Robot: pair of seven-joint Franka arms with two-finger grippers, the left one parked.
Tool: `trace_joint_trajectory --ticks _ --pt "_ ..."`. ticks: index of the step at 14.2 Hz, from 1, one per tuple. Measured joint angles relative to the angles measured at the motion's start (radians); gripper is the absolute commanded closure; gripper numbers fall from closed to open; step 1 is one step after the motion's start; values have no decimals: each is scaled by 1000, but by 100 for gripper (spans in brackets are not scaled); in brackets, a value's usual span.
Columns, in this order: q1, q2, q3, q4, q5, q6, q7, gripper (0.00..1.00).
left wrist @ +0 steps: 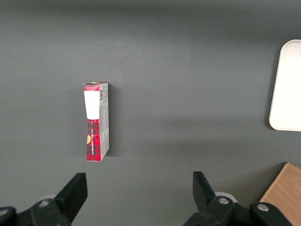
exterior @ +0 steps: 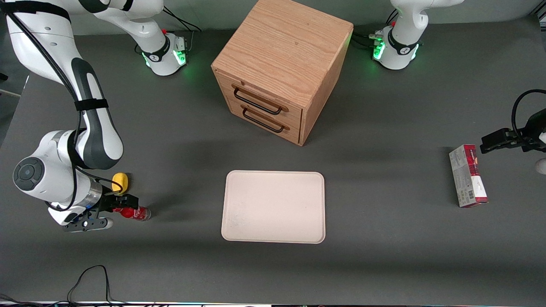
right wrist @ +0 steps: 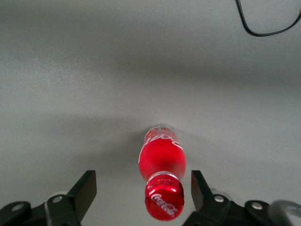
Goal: Place coke bottle on tray
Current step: 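Close the right gripper on the bottle's neck and lift it, then carry the bottle with the right gripper over the white tray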
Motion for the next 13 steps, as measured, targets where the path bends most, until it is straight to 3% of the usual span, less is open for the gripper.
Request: trace_joint_trajectory --ticks 1,2,10,13 --pt "-1 2 0 0 0 1 -3 89" --pt "-1 3 0 0 0 1 -4 100" --pt "-6 -1 -2 29 1 -23 16 100" --pt "-5 -18 -1 224 1 -307 89 100"
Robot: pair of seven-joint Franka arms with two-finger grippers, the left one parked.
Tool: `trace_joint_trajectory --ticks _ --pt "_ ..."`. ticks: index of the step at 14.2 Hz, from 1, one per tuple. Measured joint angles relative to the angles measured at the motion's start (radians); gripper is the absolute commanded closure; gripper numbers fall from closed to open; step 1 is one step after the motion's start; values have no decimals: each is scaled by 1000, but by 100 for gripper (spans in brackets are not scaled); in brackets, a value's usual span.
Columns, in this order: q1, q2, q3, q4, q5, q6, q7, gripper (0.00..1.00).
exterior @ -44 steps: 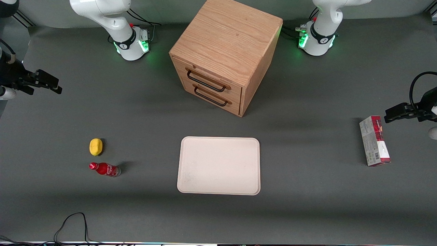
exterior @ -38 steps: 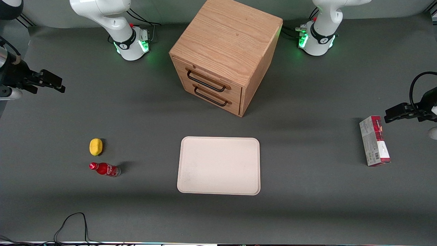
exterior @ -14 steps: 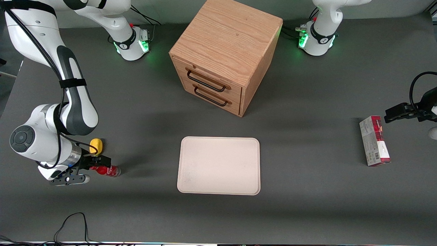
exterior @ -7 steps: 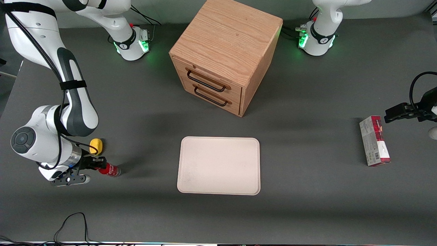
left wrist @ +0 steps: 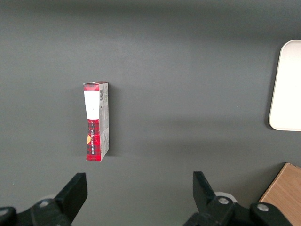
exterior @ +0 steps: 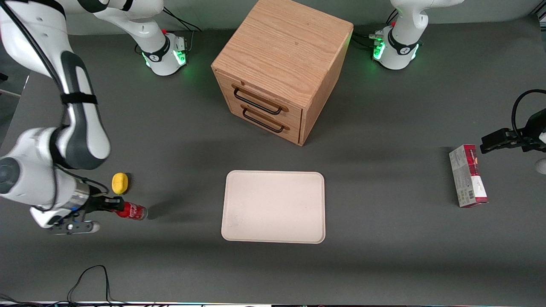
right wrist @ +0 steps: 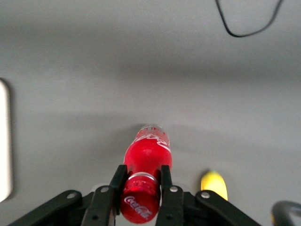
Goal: Place coke bottle on tray
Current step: 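Carry the bottle with the right gripper over the white tray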
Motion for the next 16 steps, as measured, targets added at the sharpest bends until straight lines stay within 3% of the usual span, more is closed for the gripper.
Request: trace_joint_trajectory --ticks 4,6,8,12,14,16 --pt "-1 -38 18 301 1 -387 135 100" --pt "-5 -39 87 385 0 -475 245 100" --pt "-7 -31 211 404 -30 -480 388 100" --pt "5 58 496 405 -217 -349 729 100" --pt "19 124 563 405 -300 -285 800 100" --pt "35 185 571 404 -323 -207 830 100"
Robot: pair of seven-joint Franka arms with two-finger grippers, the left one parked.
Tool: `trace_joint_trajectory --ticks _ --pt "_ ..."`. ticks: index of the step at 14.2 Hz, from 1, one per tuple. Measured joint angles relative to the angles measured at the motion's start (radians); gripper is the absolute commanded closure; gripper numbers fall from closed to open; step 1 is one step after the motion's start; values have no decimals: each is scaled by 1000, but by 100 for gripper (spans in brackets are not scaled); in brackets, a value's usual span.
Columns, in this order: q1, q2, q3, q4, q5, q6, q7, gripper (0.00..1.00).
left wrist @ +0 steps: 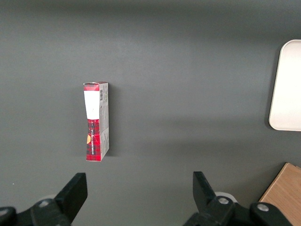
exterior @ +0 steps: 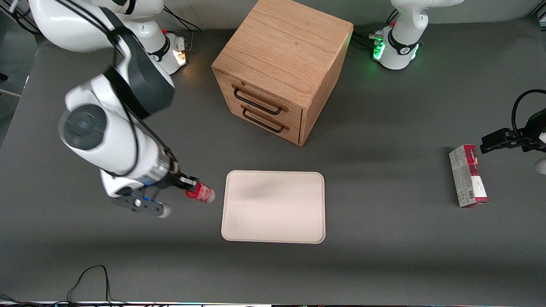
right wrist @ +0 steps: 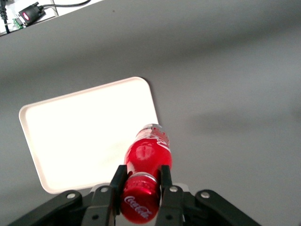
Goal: Place coke bottle on tray
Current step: 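Carry the bottle with the right gripper over the white tray, then lower the bottle onto the tray and open the right gripper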
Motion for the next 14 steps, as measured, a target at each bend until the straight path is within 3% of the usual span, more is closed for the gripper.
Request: trace_joint_trajectory --ticks 4,9,10,11,12,14 --pt "33 138 2 -7 -106 177 70 100" --pt "43 212 -10 -48 -126 317 75 100" --pt "43 213 -15 -58 -126 326 75 92" --pt "43 213 -20 -64 -127 327 75 56" --pt "43 213 -23 -67 -127 331 75 2" --pt "44 213 -29 -78 -127 365 75 0"
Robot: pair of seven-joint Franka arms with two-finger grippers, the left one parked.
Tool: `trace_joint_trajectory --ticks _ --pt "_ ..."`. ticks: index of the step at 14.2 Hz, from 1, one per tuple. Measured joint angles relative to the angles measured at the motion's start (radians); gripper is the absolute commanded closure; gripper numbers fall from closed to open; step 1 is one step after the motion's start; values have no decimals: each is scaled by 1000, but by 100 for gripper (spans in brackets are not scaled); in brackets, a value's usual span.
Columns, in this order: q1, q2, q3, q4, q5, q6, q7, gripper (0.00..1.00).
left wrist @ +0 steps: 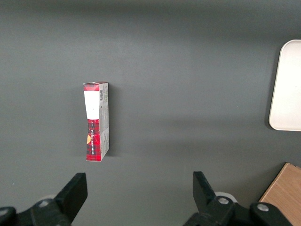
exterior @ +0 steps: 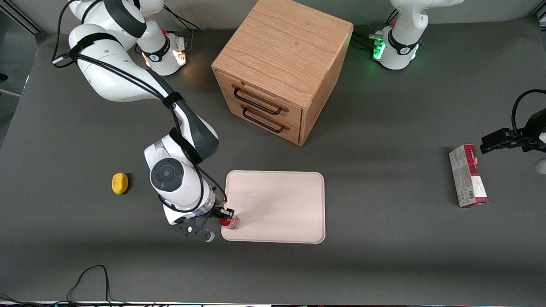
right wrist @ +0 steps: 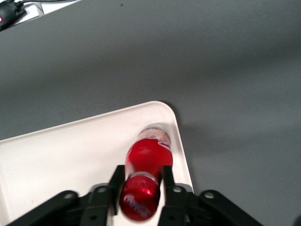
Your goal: Place coke bottle on tray
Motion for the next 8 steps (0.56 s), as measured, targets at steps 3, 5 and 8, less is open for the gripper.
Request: trace_joint_trajectory --ticks 3,5,8 --pt "2 -6 -17 -20 0 72 0 0" --pt "4 -54 -41 -46 15 76 0 0" --pt "11 -247 -156 -178 176 64 -66 0"
